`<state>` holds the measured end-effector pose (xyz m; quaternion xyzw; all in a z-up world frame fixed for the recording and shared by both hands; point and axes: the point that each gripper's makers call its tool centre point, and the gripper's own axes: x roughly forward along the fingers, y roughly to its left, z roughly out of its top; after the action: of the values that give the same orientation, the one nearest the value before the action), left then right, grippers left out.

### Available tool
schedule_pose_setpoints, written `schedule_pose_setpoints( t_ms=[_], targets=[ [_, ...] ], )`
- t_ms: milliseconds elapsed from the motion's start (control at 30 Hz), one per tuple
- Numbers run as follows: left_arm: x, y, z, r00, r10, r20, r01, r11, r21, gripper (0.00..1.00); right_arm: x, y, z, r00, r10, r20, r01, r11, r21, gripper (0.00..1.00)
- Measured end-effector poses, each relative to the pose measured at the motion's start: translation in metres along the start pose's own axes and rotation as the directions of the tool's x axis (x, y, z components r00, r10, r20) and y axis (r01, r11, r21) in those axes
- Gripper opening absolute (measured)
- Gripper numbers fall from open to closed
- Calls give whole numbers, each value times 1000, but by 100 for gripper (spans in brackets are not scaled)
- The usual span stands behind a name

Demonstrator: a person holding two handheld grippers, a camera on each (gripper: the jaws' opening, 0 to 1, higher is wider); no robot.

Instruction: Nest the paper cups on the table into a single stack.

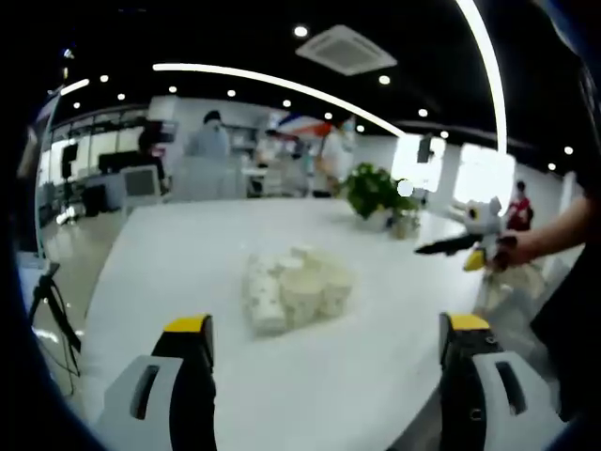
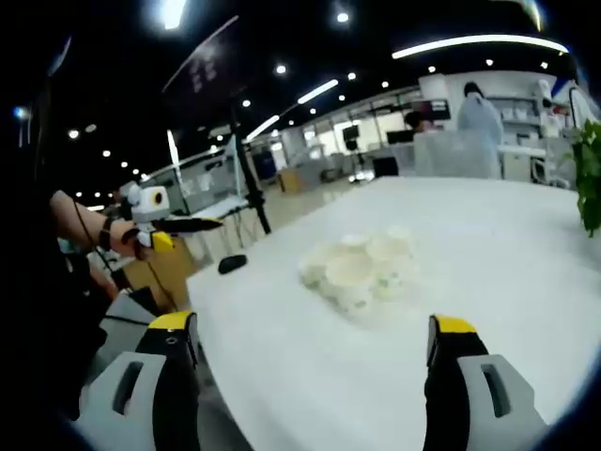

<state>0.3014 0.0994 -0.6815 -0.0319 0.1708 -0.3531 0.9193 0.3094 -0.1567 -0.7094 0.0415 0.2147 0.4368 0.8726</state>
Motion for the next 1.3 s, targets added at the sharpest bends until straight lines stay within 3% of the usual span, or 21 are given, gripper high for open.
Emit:
schedule_pose_setpoints(
  t_ms=[500, 1300],
  targets=[
    [2, -1, -1, 1000, -8, 2, 8, 1000, -25, 100, 0, -1, -2, 1000, -3, 0, 3, 1000, 6, 100],
    [-3, 0, 0, 1000, -1, 10, 1, 1000, -2, 100, 1, 3, 0, 1000, 3, 6, -3, 1000, -1, 100]
  ],
)
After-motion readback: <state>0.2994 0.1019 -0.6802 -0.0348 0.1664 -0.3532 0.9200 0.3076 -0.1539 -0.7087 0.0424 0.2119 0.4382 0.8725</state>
